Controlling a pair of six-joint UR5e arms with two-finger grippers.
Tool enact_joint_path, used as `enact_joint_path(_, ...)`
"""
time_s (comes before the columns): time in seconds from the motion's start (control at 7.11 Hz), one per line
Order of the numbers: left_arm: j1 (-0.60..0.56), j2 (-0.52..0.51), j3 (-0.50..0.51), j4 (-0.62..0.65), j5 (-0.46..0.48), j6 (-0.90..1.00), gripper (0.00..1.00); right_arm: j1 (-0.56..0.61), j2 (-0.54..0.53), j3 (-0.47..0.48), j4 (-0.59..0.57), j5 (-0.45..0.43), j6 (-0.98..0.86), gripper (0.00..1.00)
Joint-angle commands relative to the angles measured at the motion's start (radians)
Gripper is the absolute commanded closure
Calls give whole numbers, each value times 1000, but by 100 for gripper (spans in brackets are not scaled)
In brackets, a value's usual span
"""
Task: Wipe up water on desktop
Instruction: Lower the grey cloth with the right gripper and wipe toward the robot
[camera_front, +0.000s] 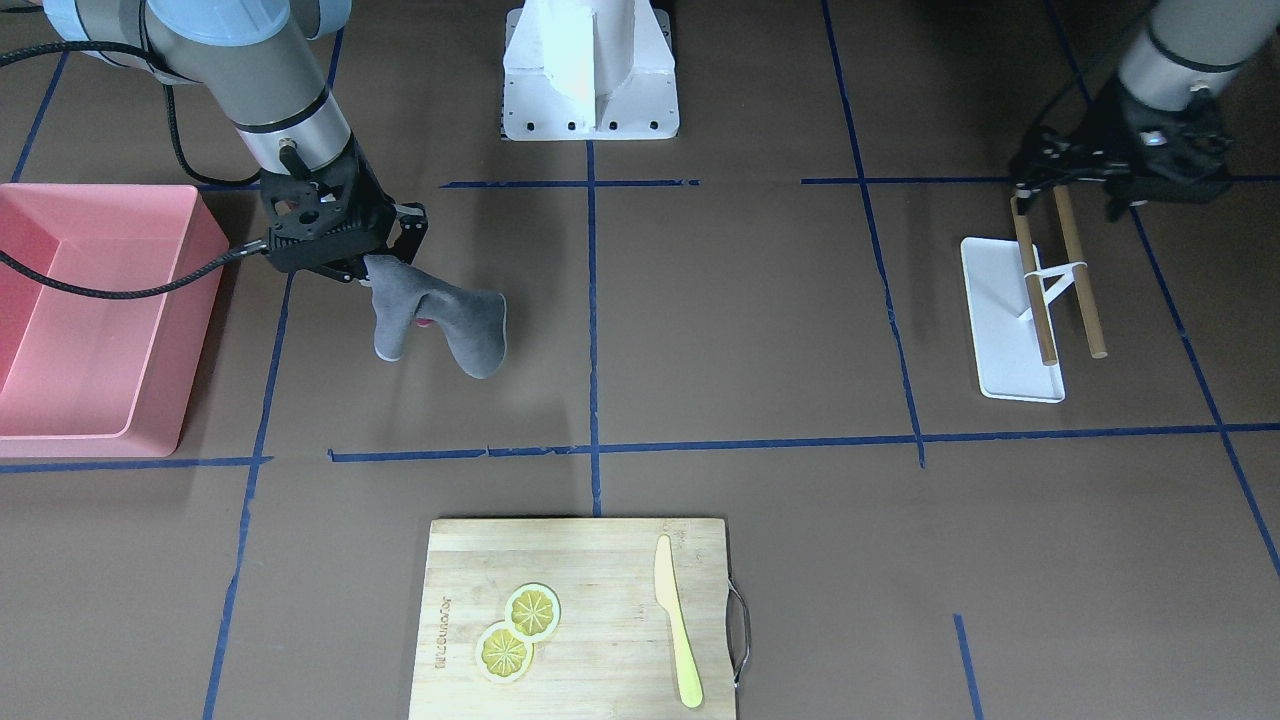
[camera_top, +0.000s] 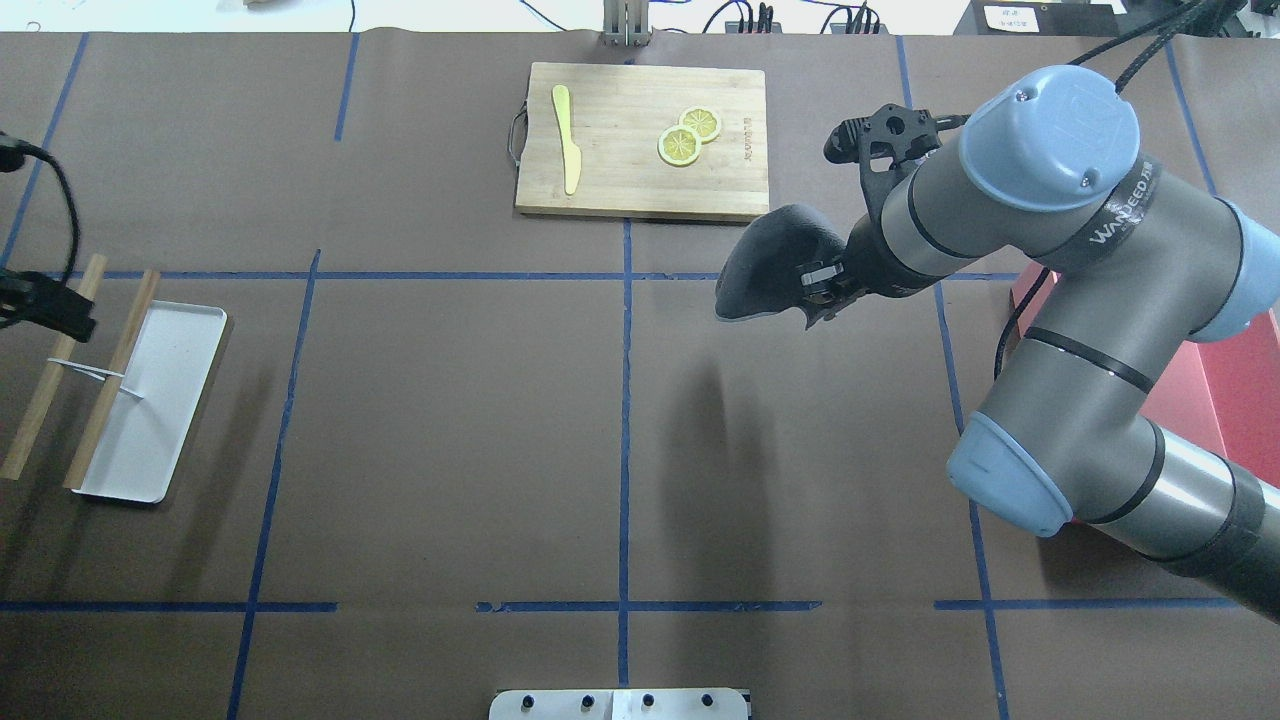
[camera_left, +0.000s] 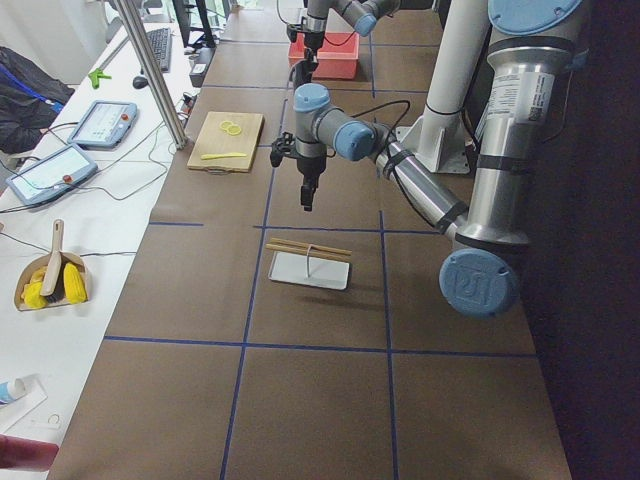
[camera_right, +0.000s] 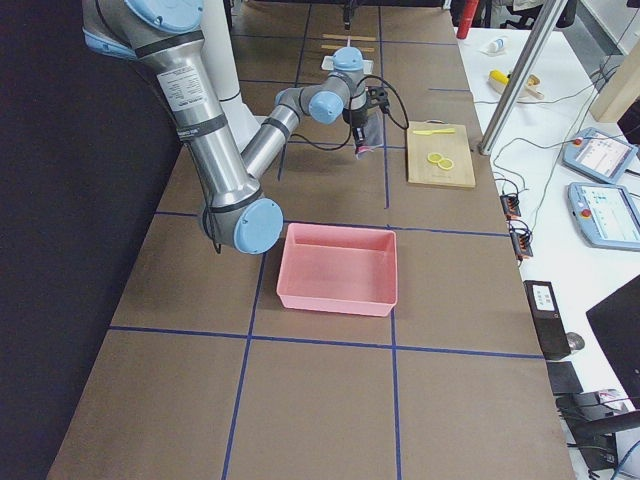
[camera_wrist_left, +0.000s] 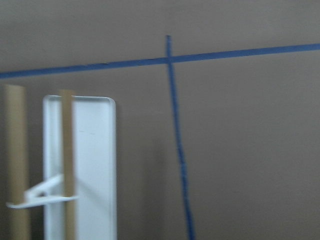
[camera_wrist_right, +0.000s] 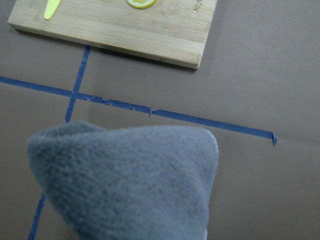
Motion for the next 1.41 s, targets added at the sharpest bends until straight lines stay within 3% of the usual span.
enact_joint_path(0.0, -260, 106, 119, -2, -137, 348, 0, 0, -30, 4, -20, 11, 116, 100)
enact_joint_path(0.14, -405, 126, 240, -7, -200, 543, 0, 0, -62, 19, -19, 14, 116, 100)
enact_joint_path(0.28, -495, 126, 331, -13, -204, 657, 0, 0, -94, 28, -13, 14, 116, 100)
enact_joint_path(0.7, -516, 128, 352, -18, -210, 675, 0, -27, -214, 57, -11, -14, 125, 100)
enact_joint_path(0.84, -516, 133, 353, -18, -208, 674, 0, -119, -202, 42, -16, -82, 154, 100)
enact_joint_path(1.27, -516, 146, 350, -18, -208, 675, 0, -283, 81, -143, -19, -173, 411, 100)
